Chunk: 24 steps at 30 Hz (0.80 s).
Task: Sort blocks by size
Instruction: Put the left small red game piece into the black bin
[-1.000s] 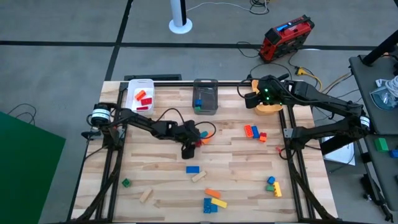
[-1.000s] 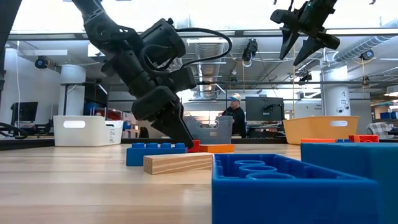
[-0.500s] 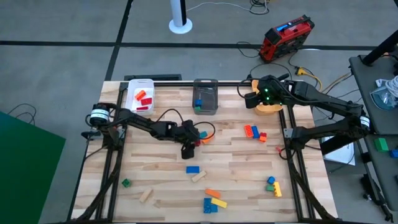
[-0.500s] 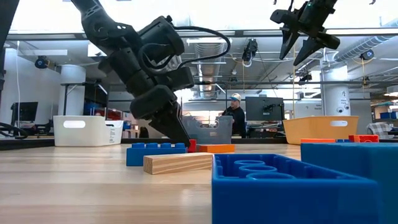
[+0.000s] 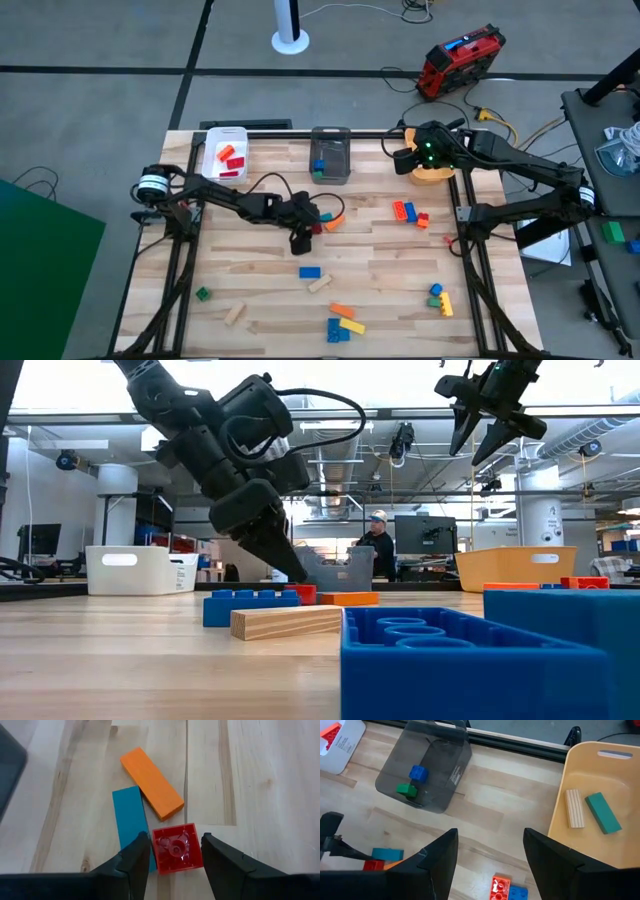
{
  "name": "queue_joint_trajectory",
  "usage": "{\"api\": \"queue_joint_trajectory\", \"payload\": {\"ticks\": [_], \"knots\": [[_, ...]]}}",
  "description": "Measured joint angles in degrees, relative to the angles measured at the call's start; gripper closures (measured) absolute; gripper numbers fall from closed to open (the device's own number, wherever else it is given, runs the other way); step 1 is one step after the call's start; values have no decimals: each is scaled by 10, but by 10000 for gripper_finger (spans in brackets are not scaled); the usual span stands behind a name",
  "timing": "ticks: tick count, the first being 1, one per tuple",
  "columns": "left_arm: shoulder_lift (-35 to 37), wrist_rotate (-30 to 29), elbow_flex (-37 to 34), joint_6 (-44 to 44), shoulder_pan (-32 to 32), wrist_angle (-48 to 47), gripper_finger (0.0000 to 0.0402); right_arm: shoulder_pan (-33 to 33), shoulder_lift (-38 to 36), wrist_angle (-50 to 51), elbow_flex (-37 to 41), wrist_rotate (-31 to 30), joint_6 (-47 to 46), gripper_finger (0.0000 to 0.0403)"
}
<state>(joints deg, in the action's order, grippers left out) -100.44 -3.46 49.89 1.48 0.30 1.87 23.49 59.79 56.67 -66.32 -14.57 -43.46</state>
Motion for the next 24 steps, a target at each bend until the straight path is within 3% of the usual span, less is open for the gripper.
{"api": "queue_joint_trajectory", "payload": {"ticks": [24], "knots": [[-25,-8,-2,19,-15,3,248,0,0,0,0,0,6,188]]}}
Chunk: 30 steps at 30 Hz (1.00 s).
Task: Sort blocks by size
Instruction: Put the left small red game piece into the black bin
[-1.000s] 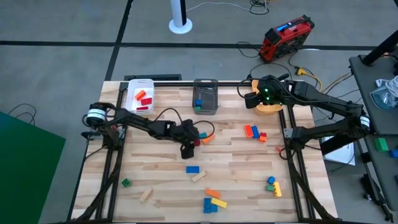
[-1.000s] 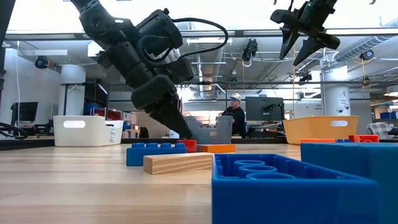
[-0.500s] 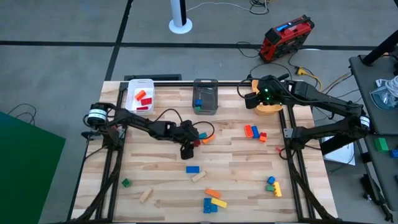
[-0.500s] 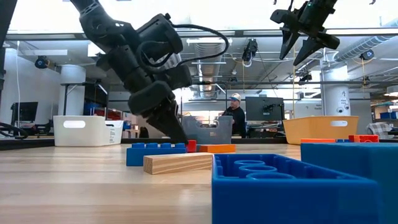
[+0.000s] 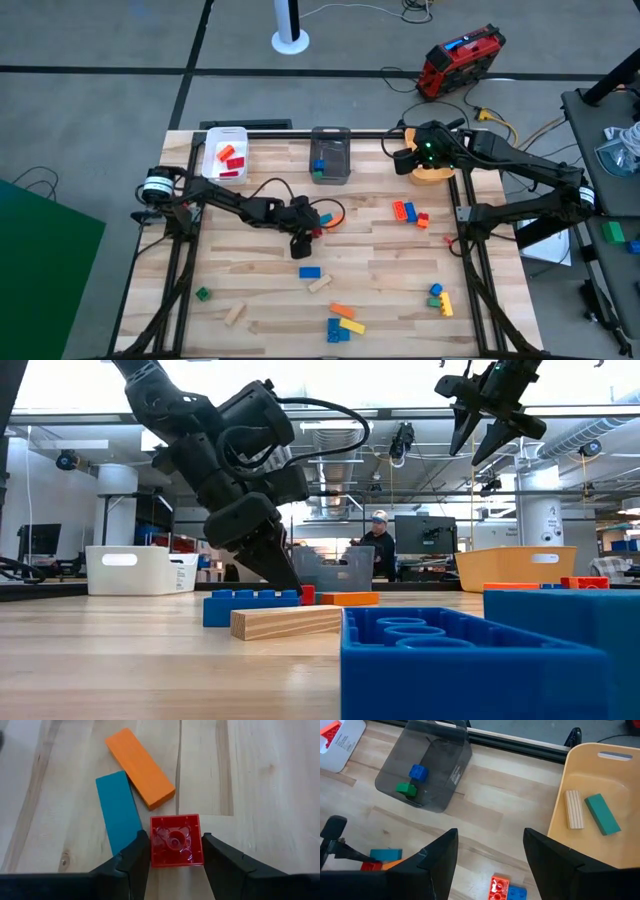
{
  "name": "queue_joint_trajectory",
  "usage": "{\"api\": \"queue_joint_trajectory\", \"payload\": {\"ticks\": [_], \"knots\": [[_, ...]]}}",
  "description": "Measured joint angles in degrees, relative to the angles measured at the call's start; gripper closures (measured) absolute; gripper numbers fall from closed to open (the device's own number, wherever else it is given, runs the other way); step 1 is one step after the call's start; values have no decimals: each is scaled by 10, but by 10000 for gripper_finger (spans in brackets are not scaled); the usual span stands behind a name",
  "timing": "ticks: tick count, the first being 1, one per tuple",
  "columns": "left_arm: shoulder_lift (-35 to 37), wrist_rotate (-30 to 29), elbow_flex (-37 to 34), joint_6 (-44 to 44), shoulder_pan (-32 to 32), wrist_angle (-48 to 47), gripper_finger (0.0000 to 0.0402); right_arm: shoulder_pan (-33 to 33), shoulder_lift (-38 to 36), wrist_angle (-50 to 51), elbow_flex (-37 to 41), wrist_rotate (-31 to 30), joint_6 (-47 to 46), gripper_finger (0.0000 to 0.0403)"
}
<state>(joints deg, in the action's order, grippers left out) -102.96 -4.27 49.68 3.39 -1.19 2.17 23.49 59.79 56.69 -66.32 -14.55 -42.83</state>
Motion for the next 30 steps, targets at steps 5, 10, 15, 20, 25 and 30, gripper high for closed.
{"api": "queue_joint_trajectory", "payload": {"ticks": [5,10,15,20,25,30], "knots": [[0,-4,0,1,-1,0,273,0,0,0,0,0,0,188],[0,-4,1,1,-2,0,298,0,0,0,0,0,0,188],[3,-4,8,-4,-2,-14,298,0,0,0,0,0,0,188],[21,-9,20,-33,-1,-39,298,0,0,0,0,0,-2,188],[43,-9,22,-40,-1,-38,298,0,0,0,0,0,-2,188],[79,-12,28,-33,1,-38,295,-1,0,-10,0,28,31,188]]}}
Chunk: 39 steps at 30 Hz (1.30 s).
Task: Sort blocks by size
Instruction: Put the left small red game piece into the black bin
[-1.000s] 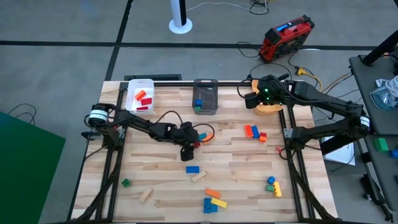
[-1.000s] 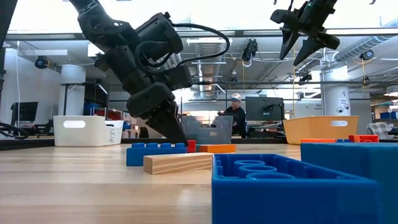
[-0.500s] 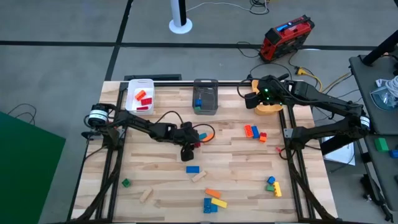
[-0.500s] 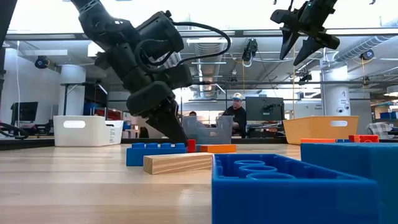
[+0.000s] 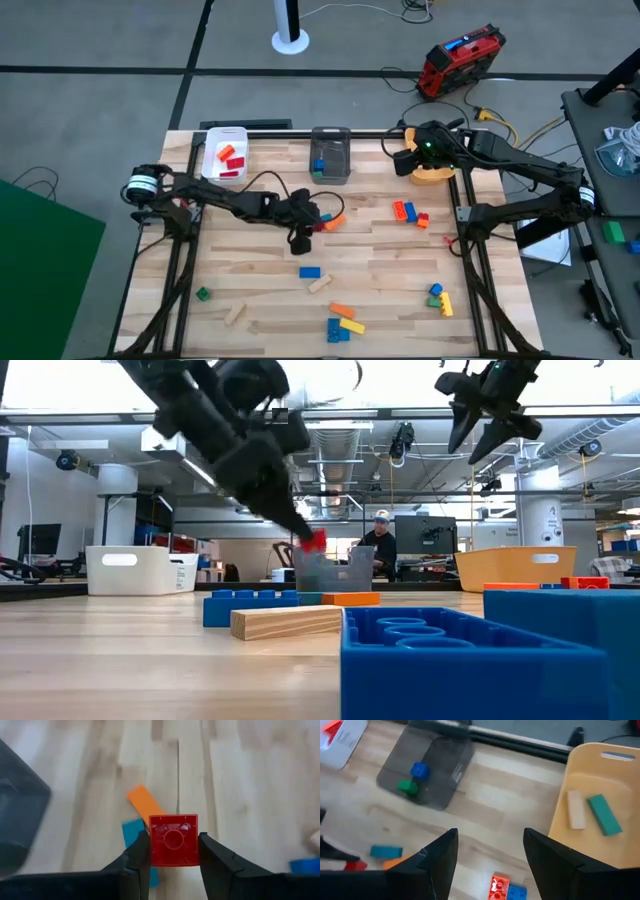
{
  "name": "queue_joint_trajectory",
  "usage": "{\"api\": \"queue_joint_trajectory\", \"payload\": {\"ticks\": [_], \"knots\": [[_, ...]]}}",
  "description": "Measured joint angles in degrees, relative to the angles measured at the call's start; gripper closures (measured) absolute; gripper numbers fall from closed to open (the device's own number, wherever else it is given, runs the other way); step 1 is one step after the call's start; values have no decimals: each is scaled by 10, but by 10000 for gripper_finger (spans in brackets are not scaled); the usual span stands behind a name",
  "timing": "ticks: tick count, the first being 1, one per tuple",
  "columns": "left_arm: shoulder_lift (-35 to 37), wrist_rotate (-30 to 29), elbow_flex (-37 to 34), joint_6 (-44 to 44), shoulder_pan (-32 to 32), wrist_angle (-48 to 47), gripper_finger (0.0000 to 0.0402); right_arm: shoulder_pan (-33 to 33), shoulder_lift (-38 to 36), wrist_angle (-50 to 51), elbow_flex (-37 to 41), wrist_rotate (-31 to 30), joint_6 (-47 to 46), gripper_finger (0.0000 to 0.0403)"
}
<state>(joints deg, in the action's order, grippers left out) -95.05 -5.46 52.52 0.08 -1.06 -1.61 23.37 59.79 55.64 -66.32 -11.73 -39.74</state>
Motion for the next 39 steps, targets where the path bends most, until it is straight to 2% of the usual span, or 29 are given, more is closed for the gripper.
{"api": "queue_joint_trajectory", "payload": {"ticks": [4,11,15,18,22,35,39], "knots": [[35,-16,13,-20,9,0,295,-5,7,-52,0,67,8,188],[91,-36,57,-60,36,1,295,-8,61,-183,0,193,-69,188],[101,-49,93,-80,41,-14,294,-14,101,-262,0,260,-105,188],[98,-69,125,-88,40,-59,293,-25,127,-339,0,315,-131,188],[86,-75,163,-87,41,-103,293,-44,147,-399,0,328,-147,188],[59,-76,230,-84,41,-121,292,-66,172,-413,0,327,-135,147],[58,-76,235,-84,40,-124,292,-66,169,-414,0,327,-128,149]]}}
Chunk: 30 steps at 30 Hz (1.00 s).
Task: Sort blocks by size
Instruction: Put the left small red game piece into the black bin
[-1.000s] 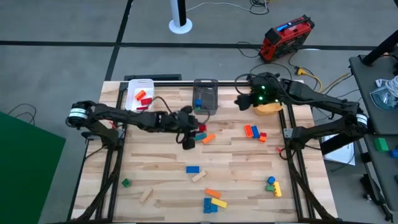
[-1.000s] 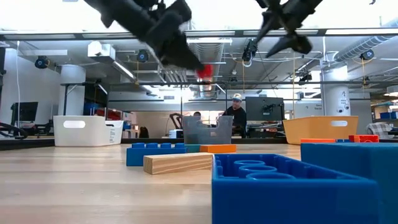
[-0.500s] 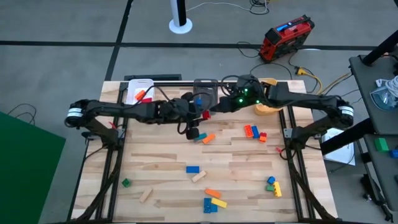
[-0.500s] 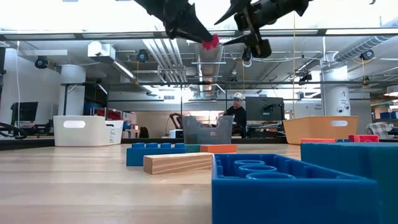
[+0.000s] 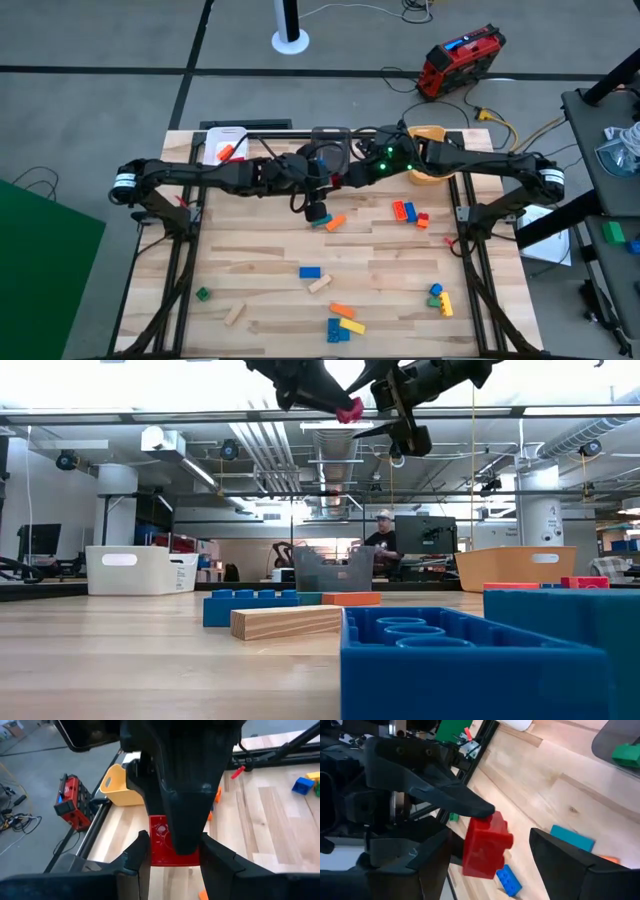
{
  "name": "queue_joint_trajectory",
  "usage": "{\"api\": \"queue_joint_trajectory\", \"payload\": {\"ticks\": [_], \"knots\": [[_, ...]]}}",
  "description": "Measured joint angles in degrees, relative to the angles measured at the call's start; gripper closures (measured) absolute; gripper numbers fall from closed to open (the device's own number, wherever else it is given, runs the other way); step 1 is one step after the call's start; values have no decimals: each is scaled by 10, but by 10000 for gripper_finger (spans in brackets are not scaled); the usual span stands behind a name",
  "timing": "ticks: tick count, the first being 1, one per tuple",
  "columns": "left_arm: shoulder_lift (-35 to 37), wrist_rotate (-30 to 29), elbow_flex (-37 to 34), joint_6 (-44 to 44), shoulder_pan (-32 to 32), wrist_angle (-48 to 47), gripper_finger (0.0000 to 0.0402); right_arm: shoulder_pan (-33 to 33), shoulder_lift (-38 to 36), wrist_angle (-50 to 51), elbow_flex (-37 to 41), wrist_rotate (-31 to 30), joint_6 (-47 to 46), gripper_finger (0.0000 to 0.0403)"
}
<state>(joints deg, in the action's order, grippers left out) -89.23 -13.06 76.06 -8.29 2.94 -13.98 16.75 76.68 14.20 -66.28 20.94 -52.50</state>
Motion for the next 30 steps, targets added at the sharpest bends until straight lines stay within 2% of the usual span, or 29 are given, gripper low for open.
{"api": "queue_joint_trajectory", "payload": {"ticks": [4,8,11,16,20,26,30], "knots": [[0,0,1,0,0,1,292,0,0,0,0,0,0,191],[0,0,0,1,0,1,283,0,1,-2,-1,0,1,261],[-2,-7,0,14,0,0,260,0,1,0,-1,-1,5,316],[0,-20,0,41,0,-18,208,3,1,1,-1,-20,16,320],[0,-21,15,49,0,-93,183,24,3,3,-1,-30,19,320],[0,-36,38,91,1,-226,177,82,28,4,-1,-57,39,316],[1,-44,42,132,1,-280,183,122,69,4,-1,-77,61,309]]}}
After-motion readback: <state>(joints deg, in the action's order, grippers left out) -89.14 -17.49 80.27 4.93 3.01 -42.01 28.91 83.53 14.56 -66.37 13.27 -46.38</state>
